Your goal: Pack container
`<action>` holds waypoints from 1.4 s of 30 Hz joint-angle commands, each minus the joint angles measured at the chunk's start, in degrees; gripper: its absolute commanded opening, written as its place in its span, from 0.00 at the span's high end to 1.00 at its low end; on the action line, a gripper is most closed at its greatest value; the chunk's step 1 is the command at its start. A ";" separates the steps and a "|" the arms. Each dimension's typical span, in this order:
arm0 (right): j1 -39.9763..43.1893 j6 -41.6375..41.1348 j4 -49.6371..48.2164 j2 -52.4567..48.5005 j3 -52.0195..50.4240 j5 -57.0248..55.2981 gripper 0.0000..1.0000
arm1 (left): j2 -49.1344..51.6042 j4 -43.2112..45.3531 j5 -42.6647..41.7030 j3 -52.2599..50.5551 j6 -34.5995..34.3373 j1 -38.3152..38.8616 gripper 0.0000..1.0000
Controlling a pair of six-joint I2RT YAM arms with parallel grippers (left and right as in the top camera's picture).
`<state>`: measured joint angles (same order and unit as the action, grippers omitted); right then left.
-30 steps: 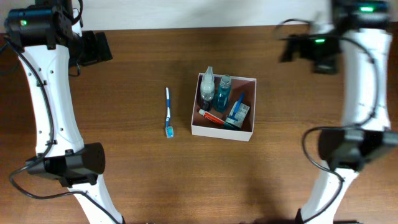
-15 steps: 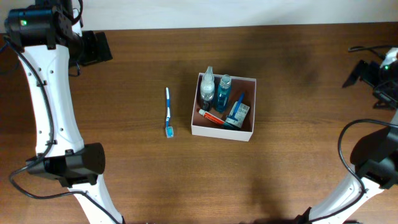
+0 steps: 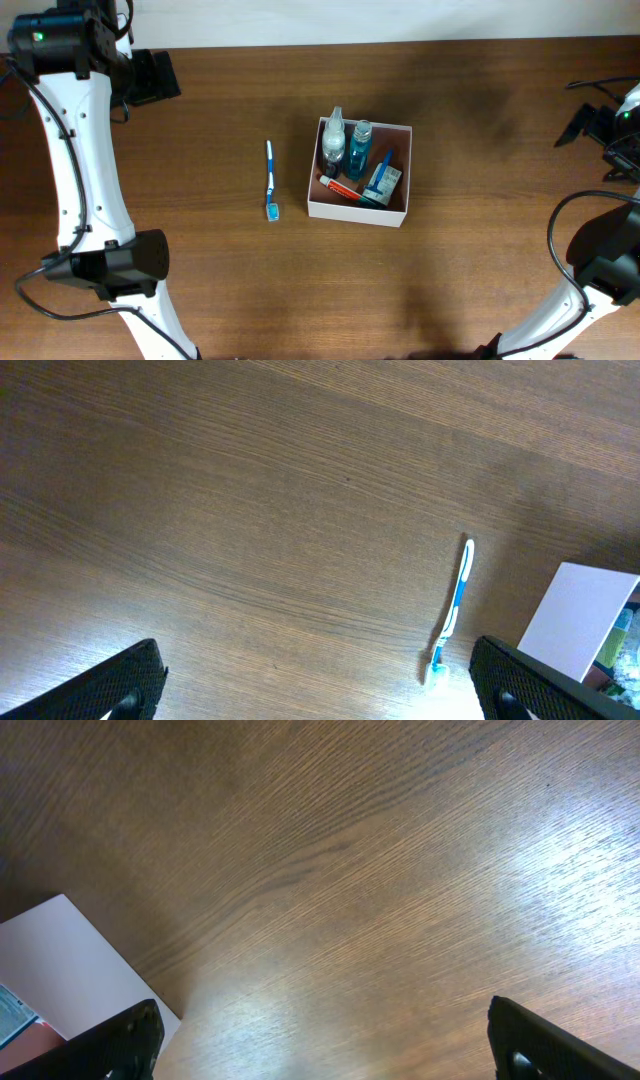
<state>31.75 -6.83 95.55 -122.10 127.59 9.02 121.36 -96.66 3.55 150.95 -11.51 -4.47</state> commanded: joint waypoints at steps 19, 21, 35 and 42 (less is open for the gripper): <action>0.15 0.57 -0.22 0.09 -0.20 -0.50 0.01 | -1.18 3.02 -1.07 -0.07 0.87 -0.09 0.01; 0.15 0.57 -0.24 0.09 -0.20 -0.50 0.01 | -1.16 3.02 -1.29 -0.07 0.87 -0.09 0.01; 0.15 0.57 -0.22 0.09 -0.20 -0.50 0.01 | -0.24 4.02 -24.79 -0.09 13.97 4.48 0.01; 0.15 0.57 -0.22 0.09 -0.20 -0.50 0.02 | 1.29 4.35 -9.84 -5.31 9.40 10.88 0.00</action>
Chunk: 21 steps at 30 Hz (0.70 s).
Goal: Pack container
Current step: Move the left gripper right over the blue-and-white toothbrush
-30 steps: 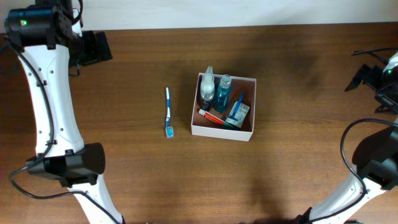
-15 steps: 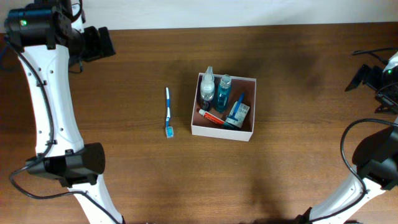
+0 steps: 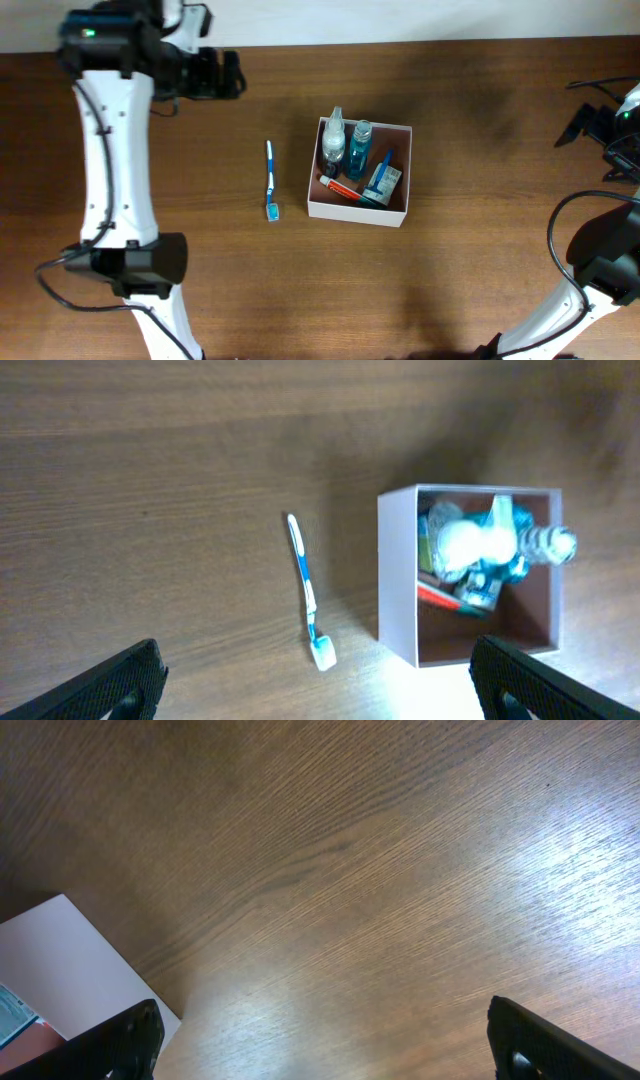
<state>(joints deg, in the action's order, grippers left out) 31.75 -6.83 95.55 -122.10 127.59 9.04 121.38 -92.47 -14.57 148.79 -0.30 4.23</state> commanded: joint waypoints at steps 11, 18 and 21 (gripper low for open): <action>0.15 0.57 -0.22 0.09 -0.20 -0.52 0.01 | 1.46 5.18 18.40 -19.76 -13.35 4.26 0.00; 0.15 0.57 -0.24 0.09 -0.20 -0.52 0.01 | 1.46 10.51 18.21 -28.04 -13.35 4.42 0.01; 0.15 0.57 -0.22 0.09 -0.20 -0.52 0.01 | 1.46 11.76 18.05 -28.98 -13.00 4.42 0.00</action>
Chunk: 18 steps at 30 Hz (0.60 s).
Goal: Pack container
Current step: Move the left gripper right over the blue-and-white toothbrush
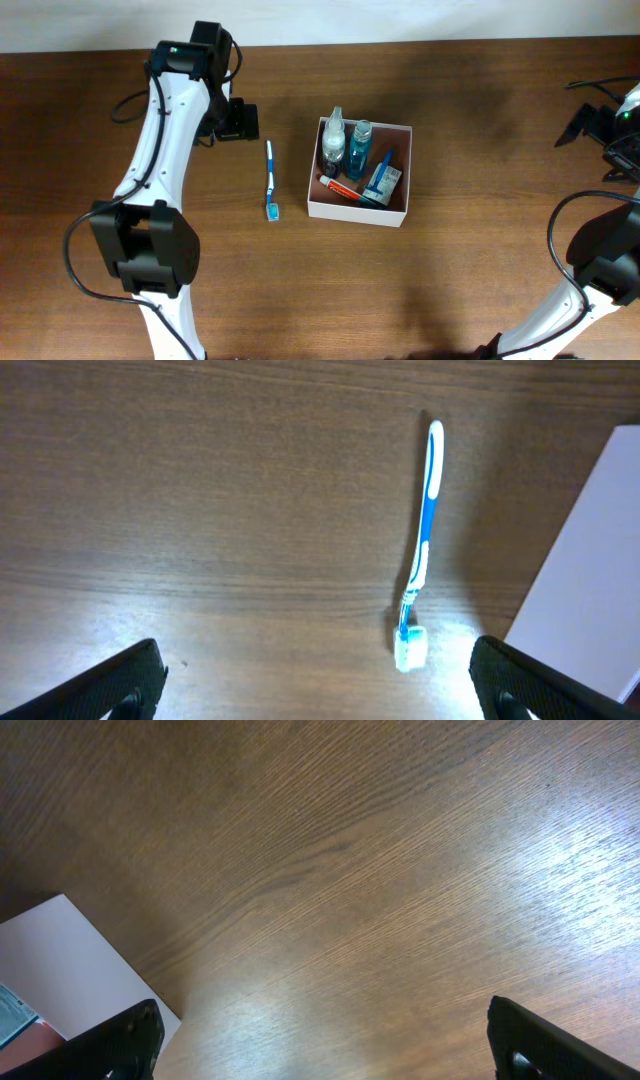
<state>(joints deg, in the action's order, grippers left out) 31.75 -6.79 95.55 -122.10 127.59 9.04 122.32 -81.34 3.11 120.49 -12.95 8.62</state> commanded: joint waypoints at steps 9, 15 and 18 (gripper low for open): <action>0.15 0.50 -0.24 0.09 -0.20 -0.52 0.01 | 0.52 2.08 -6.88 -0.68 6.99 0.02 0.01; 0.15 0.52 -0.24 0.09 -0.20 -0.52 0.01 | 0.57 2.05 -6.91 -1.46 6.97 0.02 0.01; 0.15 0.52 -0.22 0.09 -0.20 -0.52 0.01 | 0.57 2.27 -6.99 -2.38 6.99 0.02 0.01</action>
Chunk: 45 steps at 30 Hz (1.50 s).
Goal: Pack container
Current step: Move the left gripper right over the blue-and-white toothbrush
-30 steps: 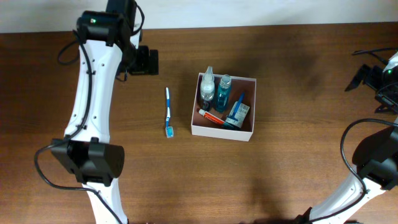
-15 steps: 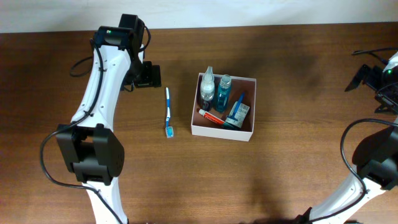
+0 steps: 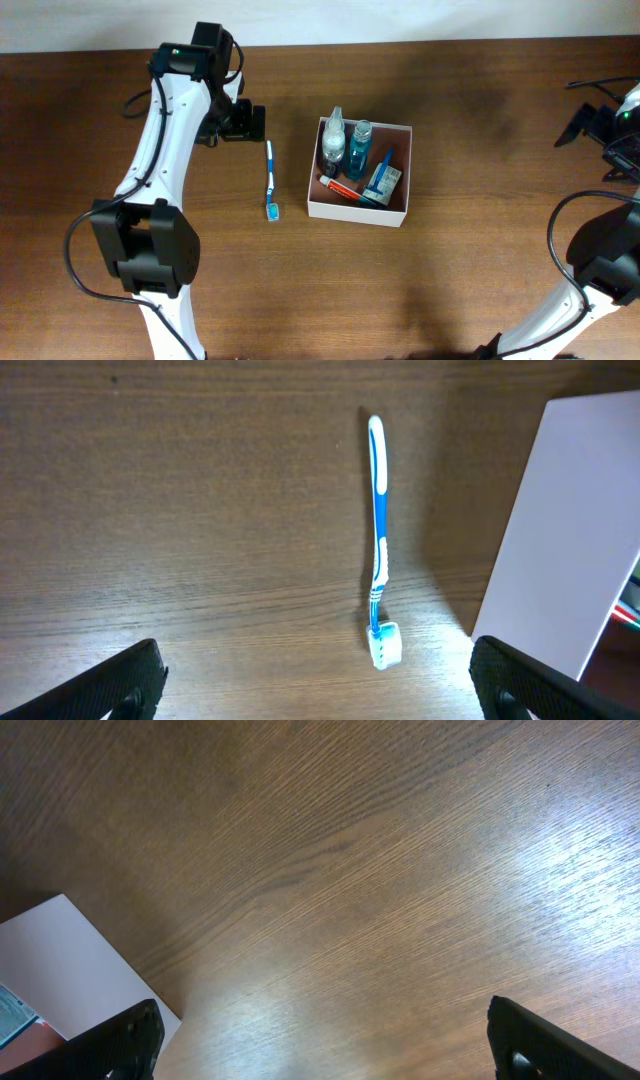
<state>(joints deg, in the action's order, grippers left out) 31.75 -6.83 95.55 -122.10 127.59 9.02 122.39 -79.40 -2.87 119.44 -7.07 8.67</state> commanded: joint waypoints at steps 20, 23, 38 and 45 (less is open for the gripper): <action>0.15 0.57 -0.22 0.09 -0.20 -0.50 0.01 | 0.50 1.90 -0.79 -2.29 1.09 3.04 0.01; 0.15 0.57 -0.24 0.09 -0.20 -0.50 0.01 | 0.50 1.99 -0.81 -2.29 0.24 3.08 0.01; 0.15 0.57 -0.22 0.09 -0.20 -0.50 0.01 | 0.52 5.05 -0.81 -5.35 0.31 3.96 0.01; 0.15 0.57 -0.22 0.09 -0.20 -0.50 0.01 | 0.52 6.64 -0.87 -9.40 0.31 4.07 0.01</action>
<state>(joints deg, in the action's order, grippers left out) 31.75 -6.85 95.55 -122.10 127.59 9.04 122.39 -73.49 -3.07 111.39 -7.09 12.43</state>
